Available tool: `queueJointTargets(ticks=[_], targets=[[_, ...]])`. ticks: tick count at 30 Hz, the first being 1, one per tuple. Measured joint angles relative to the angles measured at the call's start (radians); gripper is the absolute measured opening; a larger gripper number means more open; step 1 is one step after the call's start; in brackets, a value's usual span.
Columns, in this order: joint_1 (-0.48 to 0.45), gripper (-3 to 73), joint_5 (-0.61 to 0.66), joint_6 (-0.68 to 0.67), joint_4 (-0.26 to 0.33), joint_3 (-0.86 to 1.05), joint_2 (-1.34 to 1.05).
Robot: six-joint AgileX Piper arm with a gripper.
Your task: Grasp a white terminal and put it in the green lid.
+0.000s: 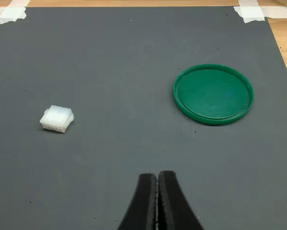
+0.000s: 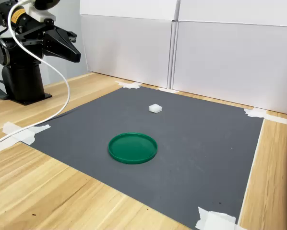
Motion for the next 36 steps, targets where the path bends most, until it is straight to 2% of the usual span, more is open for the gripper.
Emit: queueJointTargets(ticks=[22, 26, 36], targets=[[0.000, -1.6, 0.004, 0.000, 0.000, 0.000, 0.000], [0.000, -1.6, 0.008, -0.039, 0.000, -0.006, 0.019], [0.000, -1.6, 0.015, -0.140, -0.001, -0.211, 0.268]])
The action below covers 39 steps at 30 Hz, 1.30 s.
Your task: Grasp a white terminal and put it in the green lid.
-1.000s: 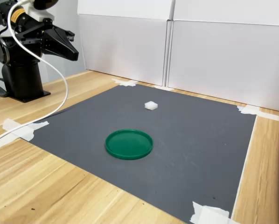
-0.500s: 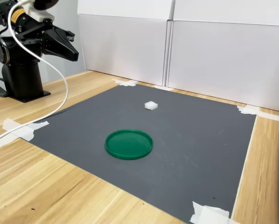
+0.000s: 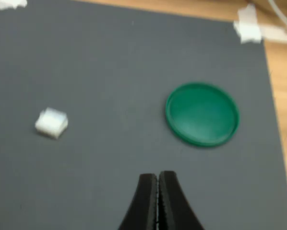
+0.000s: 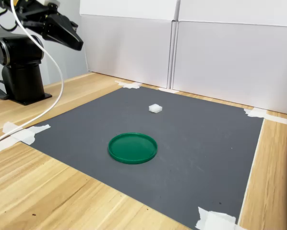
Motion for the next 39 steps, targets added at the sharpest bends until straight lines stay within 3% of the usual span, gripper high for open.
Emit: queueJointTargets(ticks=[10, 26, 34, 39], targets=[[0.000, -1.6, 0.109, -0.041, -0.001, -0.293, 0.369], [0.000, -1.6, 0.483, -0.453, 0.060, -0.599, 0.764], [0.009, -1.6, 0.529, -0.522, 0.086, -0.742, 0.912], [0.142, -1.0, 0.623, -0.565, -0.003, -0.853, 1.030]])
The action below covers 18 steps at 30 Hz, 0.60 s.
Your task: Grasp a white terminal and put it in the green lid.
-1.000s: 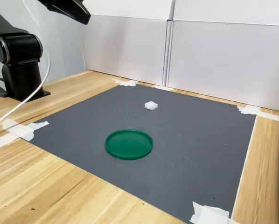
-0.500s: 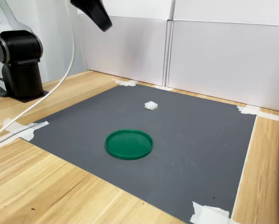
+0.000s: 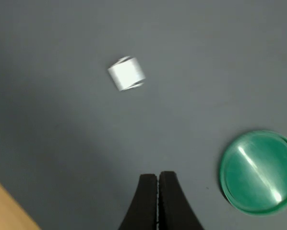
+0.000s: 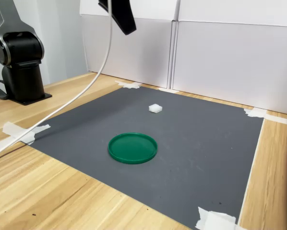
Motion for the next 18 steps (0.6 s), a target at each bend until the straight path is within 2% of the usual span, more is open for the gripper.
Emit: queueJointTargets(ticks=[3, 6, 15, 18], targets=[[0.076, 3.2, 0.029, 0.002, -0.051, -0.036, 0.059], [0.098, 12.0, 0.028, 0.007, -0.070, -0.052, 0.096], [0.099, 61.3, -0.073, 0.010, -0.121, -0.053, 0.145], [0.113, 69.4, -0.100, -0.016, -0.126, -0.054, 0.148]])
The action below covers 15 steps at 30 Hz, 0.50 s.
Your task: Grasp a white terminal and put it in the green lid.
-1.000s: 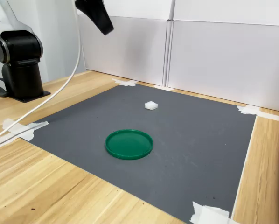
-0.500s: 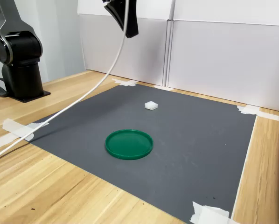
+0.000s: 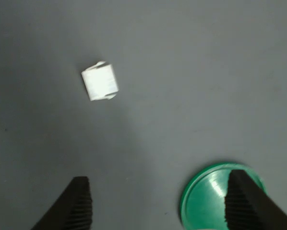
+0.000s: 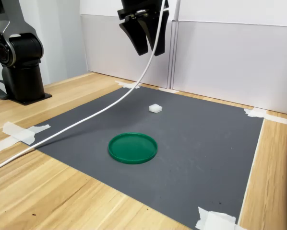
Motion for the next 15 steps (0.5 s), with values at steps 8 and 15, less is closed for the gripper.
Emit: queueJointTargets(ticks=[8, 15], targets=[[0.035, 71.2, 0.098, -0.031, 0.056, -0.007, 0.003], [0.123, 71.5, 0.074, 0.011, -0.038, -0.007, 0.013]])
